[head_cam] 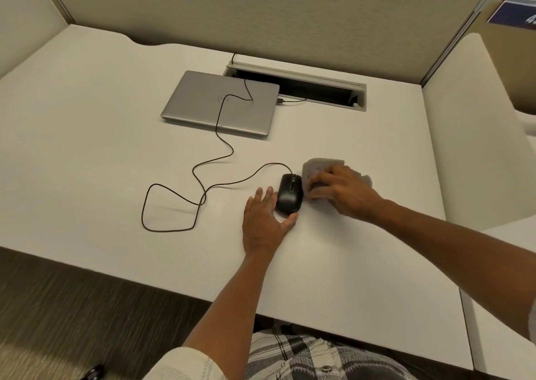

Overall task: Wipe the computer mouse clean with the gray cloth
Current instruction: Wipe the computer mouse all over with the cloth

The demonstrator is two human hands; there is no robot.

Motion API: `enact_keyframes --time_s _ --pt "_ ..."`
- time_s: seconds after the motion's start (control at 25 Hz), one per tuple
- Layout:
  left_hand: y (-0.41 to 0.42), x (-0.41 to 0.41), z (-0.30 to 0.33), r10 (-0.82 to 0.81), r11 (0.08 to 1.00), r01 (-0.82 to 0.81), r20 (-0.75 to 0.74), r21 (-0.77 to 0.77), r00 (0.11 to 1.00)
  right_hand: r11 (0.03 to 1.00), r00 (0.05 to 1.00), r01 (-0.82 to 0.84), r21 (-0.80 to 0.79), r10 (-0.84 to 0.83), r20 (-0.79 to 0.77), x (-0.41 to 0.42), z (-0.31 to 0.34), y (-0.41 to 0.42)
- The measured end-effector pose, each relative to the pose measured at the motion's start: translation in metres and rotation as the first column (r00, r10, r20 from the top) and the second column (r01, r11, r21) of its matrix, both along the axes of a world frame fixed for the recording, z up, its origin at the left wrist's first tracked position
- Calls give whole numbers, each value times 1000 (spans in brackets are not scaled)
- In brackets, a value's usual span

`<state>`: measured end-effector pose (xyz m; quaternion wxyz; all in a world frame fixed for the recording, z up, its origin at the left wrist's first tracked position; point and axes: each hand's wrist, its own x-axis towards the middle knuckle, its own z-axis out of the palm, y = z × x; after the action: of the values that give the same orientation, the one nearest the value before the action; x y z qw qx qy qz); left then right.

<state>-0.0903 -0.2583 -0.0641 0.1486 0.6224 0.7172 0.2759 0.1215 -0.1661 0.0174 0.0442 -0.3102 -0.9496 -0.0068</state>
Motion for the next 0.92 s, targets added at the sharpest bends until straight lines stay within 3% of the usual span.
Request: enact_keyframes --time_s 0.16,0.4,0.6,0.8,0.92 --pt "0 0 -1 -6 1000 6 -18 -6 1000 956 950 290 -41 -293 -108 -20 5 22" --pt "-1 1 1 -9 1000 9 2 -16 1000 833 830 486 -264 -535 -158 -60 -13 5" --pt "0 0 0 -11 1000 11 3 -17 1000 948 917 274 -160 -308 -252 -43 -15 -20" --pt "0 0 -1 -10 1000 10 -12 -6 1000 872 866 455 -179 -480 -137 -59 -9 2" --pt "0 0 -2 -9 1000 9 -9 -14 1000 887 885 451 -100 -459 -81 -65 -8 -3"
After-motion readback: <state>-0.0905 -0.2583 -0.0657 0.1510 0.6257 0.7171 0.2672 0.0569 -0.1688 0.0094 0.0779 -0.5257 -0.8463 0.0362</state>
